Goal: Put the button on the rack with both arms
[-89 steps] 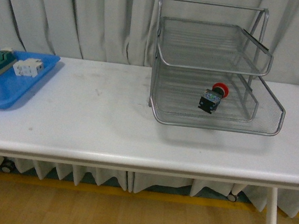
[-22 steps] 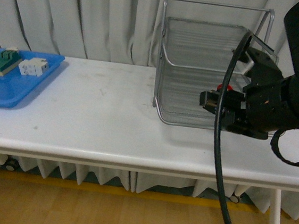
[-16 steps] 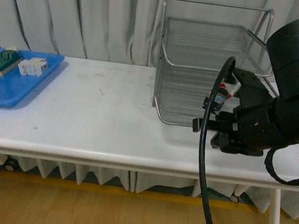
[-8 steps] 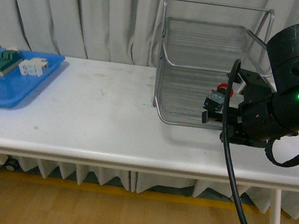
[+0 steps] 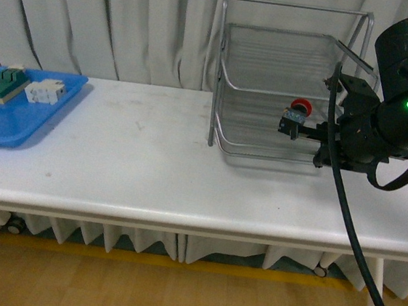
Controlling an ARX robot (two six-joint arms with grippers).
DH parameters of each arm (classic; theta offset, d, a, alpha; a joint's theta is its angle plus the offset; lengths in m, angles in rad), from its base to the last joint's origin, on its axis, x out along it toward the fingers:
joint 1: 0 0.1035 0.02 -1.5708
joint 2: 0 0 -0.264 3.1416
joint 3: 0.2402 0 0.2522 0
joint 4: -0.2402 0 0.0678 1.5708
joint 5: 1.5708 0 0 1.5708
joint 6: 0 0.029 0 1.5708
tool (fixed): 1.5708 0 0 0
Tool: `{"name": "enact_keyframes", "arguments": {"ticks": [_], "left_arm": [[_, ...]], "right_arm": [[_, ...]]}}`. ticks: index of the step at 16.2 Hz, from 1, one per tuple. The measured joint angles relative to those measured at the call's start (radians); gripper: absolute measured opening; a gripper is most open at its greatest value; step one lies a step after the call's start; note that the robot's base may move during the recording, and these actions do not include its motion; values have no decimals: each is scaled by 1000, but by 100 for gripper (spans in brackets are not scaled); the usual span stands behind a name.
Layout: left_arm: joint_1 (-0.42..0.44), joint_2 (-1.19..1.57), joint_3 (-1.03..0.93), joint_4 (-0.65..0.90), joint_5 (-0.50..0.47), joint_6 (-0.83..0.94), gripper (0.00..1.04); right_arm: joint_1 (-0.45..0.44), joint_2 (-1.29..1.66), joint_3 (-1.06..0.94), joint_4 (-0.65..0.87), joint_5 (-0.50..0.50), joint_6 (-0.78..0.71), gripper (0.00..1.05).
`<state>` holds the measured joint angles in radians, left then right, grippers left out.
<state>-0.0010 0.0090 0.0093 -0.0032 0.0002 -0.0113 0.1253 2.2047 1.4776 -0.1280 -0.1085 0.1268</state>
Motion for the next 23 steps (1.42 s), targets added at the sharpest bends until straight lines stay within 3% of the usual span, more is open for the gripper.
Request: {"name": "enact_keyframes", "arguments": {"ticks": [6,11,17,21,23], "left_arm": [[0,0,0,0,0,0,98],[0,0,0,0,0,0,98],[0,0,0,0,0,0,98],[0,0,0,0,0,0,98],[0,0,0,0,0,0,98]], "right_arm": [[-50,84,177,9,70,-19,2],[-61,68,134,54,78,28,2],[-47,-226,-187,201,-77,76,2],[-43,-572,-580,374,-203,101,2],[-118,-800,-750,380,-304,120,2]]}}
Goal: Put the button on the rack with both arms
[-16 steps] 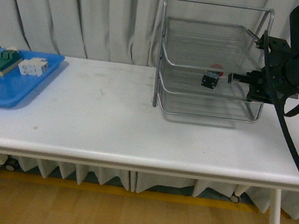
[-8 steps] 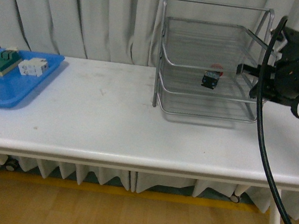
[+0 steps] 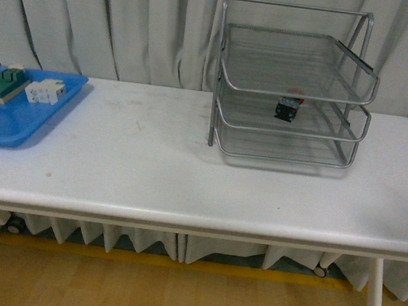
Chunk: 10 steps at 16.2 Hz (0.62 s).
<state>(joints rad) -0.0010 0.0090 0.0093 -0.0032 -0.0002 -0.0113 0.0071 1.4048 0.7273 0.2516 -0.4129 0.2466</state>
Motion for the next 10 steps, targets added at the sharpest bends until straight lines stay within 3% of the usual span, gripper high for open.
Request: {"name": "enact_keyframes", "arguments": {"ticks": [1,2,3,4,6,10], "left_arm": [[0,0,0,0,0,0,98],[0,0,0,0,0,0,98],[0,0,0,0,0,0,98],[0,0,0,0,0,0,98],[0,0,0,0,-2,0,98],[0,0,0,0,0,0,98]], "right_arm": [[-35,-57,-39,0,-17,0,2],[-61,-121,-110,107,16,-19,2],[-25,-188,-228,336,221,-104,2],[1,-278,-338,448,338,-169,2],[-8,-422,-435,413,410,-212,2],[-7,-628,-557,361,414,-237,2]]}}
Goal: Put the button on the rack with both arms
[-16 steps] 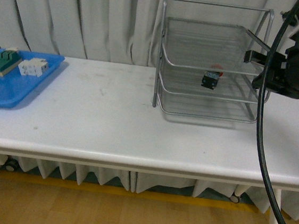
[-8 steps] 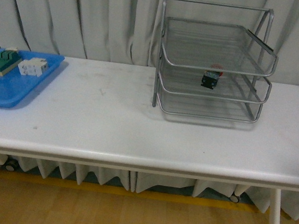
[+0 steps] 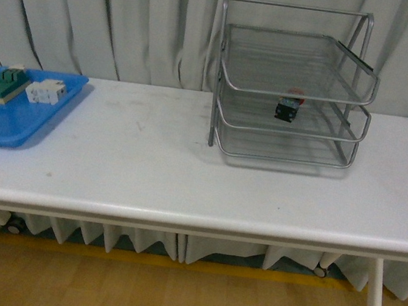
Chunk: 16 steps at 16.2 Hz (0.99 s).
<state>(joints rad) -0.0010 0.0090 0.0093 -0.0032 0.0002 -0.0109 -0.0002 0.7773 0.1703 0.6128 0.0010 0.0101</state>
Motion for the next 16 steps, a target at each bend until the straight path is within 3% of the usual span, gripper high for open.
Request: {"name": "enact_keyframes", "arguments": {"ticks": [9,11,16], "left_arm": [[0,0,0,0,0,0,98],[0,0,0,0,0,0,98],[0,0,0,0,0,0,98]], "right_arm": [[0,-289,-126,-174,0,-3,2],[0,-317,-156,-138,0,-3,2],[0,-443,-160,-276,0,-4,2]]}}
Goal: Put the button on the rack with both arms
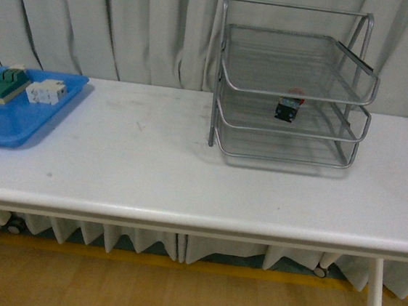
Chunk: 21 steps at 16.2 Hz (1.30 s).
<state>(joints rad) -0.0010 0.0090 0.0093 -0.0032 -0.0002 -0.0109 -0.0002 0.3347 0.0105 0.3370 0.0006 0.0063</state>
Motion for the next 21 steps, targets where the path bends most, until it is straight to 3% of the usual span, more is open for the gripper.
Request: {"name": "enact_keyframes", "arguments": {"ticks": [9,11,18,19,21], "left_arm": [[0,0,0,0,0,0,98],[0,0,0,0,0,0,98],[0,0,0,0,0,0,98],[0,0,0,0,0,0,98],[0,0,0,0,0,0,98]], "right_arm": [[0,-165,0,-167,0,0,2],[0,-299,1,-345,-1,0,2],[0,-331,1,-340,0,0,2],[0,-331,1,-340,0,-1,5],[0,-331,1,-340,0,-1,30]]}}
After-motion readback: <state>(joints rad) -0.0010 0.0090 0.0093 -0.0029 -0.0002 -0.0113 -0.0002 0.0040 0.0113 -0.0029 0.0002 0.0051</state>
